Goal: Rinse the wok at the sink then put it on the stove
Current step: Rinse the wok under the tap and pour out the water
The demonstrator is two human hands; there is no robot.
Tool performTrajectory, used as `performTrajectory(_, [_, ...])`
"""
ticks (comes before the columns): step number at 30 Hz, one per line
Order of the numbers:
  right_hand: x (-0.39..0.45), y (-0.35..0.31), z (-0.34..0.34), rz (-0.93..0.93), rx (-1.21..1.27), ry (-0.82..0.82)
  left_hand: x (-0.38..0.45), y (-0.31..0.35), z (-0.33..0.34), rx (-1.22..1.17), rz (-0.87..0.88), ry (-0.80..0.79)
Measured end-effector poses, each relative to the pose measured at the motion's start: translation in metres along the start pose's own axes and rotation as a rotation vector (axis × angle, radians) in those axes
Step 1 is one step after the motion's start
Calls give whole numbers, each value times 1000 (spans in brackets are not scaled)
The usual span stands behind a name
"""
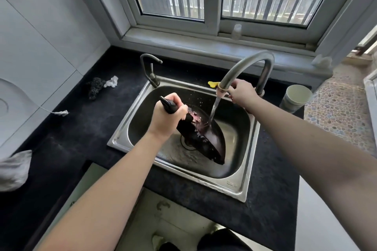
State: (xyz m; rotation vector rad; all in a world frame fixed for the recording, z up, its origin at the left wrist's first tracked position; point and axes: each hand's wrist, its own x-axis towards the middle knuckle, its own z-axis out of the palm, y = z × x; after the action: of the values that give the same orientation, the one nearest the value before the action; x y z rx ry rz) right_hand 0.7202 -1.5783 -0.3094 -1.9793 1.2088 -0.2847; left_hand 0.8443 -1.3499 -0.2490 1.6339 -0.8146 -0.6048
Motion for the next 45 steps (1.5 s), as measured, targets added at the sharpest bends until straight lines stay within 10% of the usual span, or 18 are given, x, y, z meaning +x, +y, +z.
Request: performTrajectory(45, [-6,-3,4,10,-202,-5,0,-25,-29,-342,-82,-324])
